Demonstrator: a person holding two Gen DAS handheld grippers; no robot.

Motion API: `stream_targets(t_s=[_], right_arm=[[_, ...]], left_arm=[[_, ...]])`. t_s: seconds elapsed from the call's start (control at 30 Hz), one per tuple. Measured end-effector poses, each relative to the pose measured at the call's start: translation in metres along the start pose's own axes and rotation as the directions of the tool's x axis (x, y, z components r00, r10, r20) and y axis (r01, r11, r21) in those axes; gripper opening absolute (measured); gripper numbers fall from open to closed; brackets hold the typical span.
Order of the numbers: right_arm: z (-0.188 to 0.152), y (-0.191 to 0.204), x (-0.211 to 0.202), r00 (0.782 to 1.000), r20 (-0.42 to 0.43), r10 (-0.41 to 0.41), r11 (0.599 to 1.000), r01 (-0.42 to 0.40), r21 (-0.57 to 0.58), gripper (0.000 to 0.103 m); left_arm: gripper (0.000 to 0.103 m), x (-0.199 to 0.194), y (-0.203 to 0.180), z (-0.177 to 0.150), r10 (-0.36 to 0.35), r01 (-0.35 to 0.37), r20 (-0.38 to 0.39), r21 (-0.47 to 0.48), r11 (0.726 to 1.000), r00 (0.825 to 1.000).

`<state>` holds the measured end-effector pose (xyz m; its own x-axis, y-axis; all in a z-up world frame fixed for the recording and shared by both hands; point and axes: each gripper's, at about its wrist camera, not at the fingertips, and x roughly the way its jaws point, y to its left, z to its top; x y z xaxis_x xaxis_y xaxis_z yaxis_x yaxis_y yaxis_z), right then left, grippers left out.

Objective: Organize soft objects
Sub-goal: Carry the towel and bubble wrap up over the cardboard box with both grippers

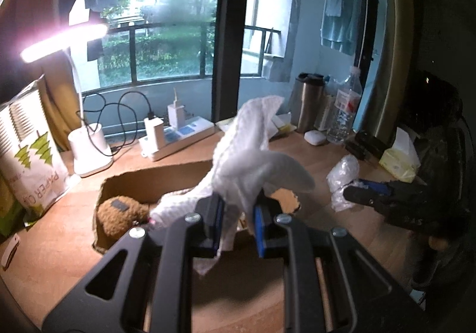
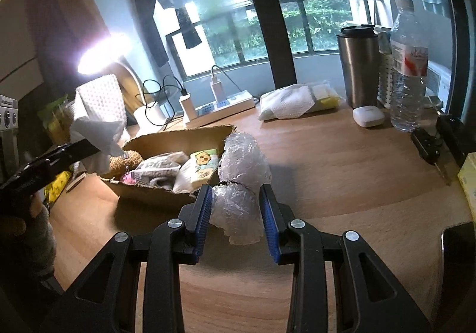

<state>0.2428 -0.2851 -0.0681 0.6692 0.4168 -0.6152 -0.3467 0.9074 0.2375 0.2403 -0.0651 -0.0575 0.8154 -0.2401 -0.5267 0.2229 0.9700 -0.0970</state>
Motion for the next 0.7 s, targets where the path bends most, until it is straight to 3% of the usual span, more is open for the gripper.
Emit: stream_targets(t_s=[0.37,0.7], right_arm=[[0.004,-0.031,0.012,1.0,0.005,-0.004,0.999,0.004,0.054,0.035],[0.005,-0.046,0.03,1.0,-0.02,-0.013,0.997,0.014,0.079,0.035]], left_arm=[[0.018,0.057,-0.01,0.001,-0.026,0.029,-0.077,0.027,0.999,0.997],[0.018,0.104,-0.016,-0.013,-0.064,0.07,-0.183,0.029,0.997,0.981]])
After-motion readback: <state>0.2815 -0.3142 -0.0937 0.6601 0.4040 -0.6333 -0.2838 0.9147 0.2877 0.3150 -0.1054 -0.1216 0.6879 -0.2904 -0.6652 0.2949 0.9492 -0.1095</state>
